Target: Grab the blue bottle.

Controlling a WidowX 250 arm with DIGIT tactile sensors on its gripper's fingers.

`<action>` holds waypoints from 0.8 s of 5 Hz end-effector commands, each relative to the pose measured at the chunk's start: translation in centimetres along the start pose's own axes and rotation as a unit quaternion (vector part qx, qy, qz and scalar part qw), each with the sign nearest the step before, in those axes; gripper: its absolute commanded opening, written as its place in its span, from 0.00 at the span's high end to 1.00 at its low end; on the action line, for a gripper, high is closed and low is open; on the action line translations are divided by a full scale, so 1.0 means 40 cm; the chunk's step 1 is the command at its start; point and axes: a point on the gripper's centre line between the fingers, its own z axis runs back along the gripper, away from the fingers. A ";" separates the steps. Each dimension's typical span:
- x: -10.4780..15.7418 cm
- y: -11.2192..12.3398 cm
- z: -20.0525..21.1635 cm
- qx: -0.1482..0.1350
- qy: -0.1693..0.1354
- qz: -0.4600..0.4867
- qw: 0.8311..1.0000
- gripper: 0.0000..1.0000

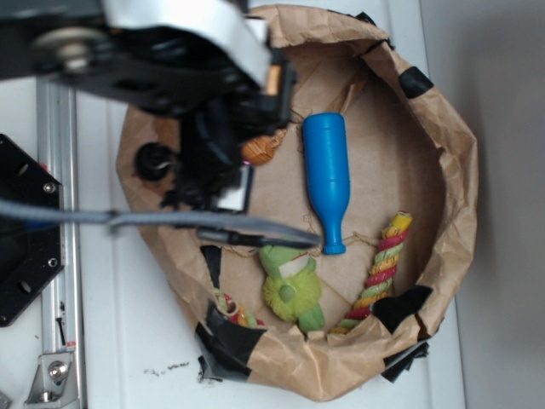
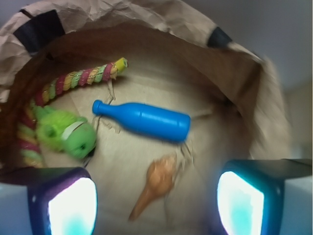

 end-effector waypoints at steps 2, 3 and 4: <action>0.054 -0.051 -0.270 -0.001 0.003 -0.334 0.943 0.00; 0.062 -0.024 -0.310 0.008 0.005 -0.330 0.944 0.04; 0.072 -0.010 -0.261 0.032 0.000 -0.284 0.958 1.00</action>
